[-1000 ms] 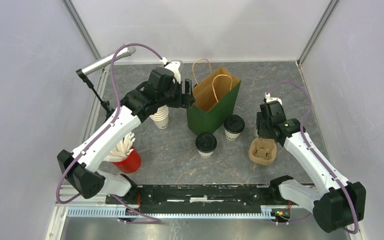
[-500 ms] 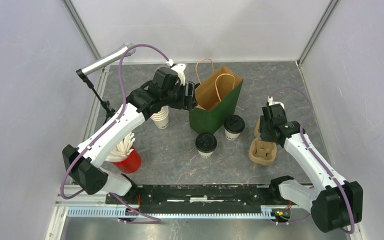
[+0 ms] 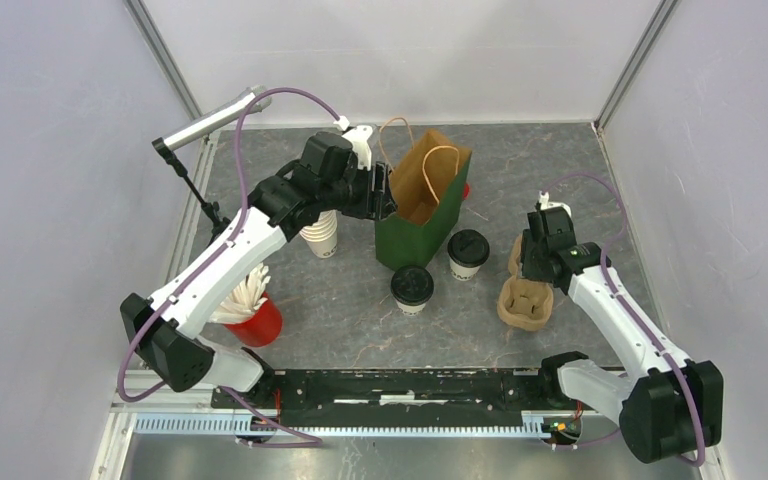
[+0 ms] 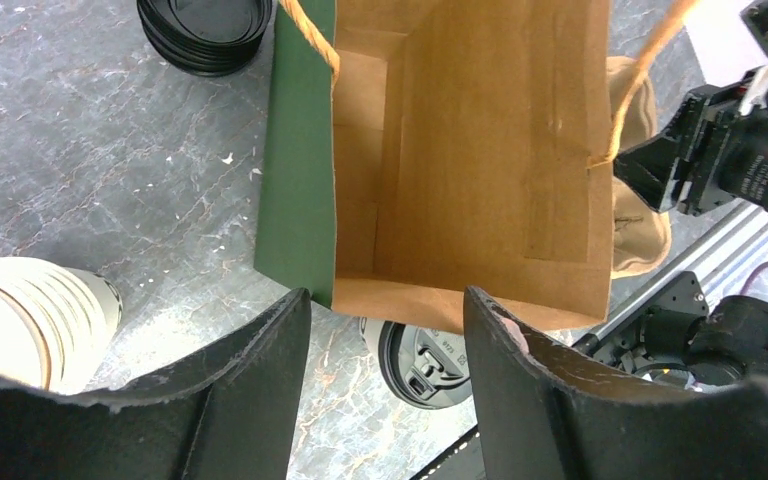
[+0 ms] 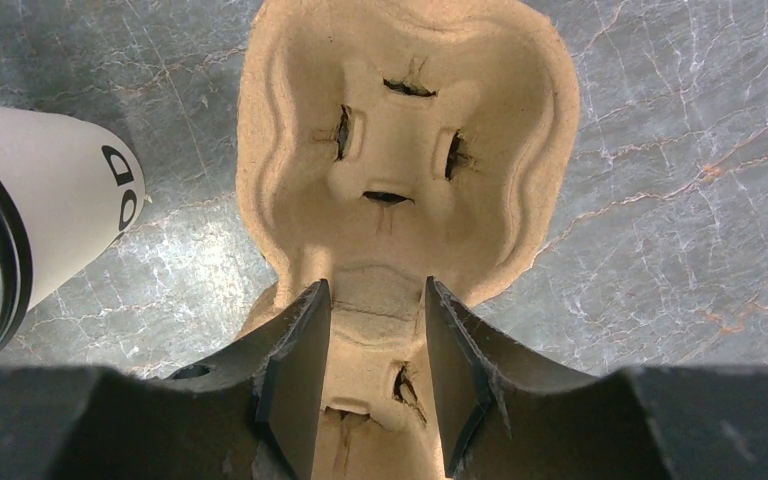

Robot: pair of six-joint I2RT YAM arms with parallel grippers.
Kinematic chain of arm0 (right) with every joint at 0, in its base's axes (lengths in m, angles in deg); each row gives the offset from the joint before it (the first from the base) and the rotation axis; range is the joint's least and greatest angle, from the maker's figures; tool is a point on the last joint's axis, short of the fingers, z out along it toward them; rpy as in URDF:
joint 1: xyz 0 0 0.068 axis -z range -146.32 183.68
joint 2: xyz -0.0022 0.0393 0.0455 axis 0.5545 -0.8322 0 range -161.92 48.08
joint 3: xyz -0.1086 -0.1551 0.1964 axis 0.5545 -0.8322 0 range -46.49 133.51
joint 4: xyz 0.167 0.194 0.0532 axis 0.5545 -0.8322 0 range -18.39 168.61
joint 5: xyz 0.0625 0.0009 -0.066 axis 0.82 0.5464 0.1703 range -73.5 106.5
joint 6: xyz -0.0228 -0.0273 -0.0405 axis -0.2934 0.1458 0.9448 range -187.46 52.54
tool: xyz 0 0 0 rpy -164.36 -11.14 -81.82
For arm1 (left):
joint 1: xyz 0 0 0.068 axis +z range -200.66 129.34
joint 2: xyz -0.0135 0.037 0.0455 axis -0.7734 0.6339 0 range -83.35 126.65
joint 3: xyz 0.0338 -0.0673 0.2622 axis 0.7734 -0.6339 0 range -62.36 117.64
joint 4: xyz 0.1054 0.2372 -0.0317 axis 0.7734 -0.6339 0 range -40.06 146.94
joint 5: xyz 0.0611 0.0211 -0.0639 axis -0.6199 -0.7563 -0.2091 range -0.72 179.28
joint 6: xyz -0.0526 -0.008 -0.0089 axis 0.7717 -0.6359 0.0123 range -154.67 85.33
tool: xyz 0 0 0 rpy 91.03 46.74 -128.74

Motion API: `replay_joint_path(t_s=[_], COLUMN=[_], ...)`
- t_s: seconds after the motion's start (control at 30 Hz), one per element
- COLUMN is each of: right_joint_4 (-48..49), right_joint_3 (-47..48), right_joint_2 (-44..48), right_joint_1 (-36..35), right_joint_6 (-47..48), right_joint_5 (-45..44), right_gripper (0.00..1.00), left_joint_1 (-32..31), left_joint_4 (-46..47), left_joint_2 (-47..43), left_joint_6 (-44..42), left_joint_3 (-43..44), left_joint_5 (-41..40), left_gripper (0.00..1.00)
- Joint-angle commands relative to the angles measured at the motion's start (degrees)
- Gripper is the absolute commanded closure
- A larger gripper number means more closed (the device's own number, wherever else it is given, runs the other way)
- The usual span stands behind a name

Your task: Pack the takeout coffee

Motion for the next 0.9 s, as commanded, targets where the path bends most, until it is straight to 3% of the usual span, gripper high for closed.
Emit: replay_joint_path(t_s=[0.0, 0.37, 0.53, 0.87], right_joint_4=[2.17, 1.34, 0.48, -3.96], right_joint_3=[-0.38, -1.01, 0.86, 7.8], right_joint_2=[-0.48, -0.84, -0.27, 2.26], right_joint_1=[0.48, 0.6, 0.6, 0.65], right_joint_6=[0.1, -0.76, -0.63, -0.14], right_joint_5=[0.64, 0.99, 0.96, 0.75], right_gripper=[0.53, 0.53, 0.65, 0.67], left_joint_1=[0.16, 0.16, 0.15, 0.3], left_joint_4=[2.32, 2.26, 0.65, -1.2], left_joint_2=[-3.69, -5.34, -5.25, -5.08], left_joint_6=[2.15, 2.57, 2.47, 1.76], left_joint_3=[1.31, -0.05, 1.1, 1.07], left_joint_5=[2.26, 0.48, -1.23, -4.64], left_gripper=[0.36, 0.3, 0.3, 0.27])
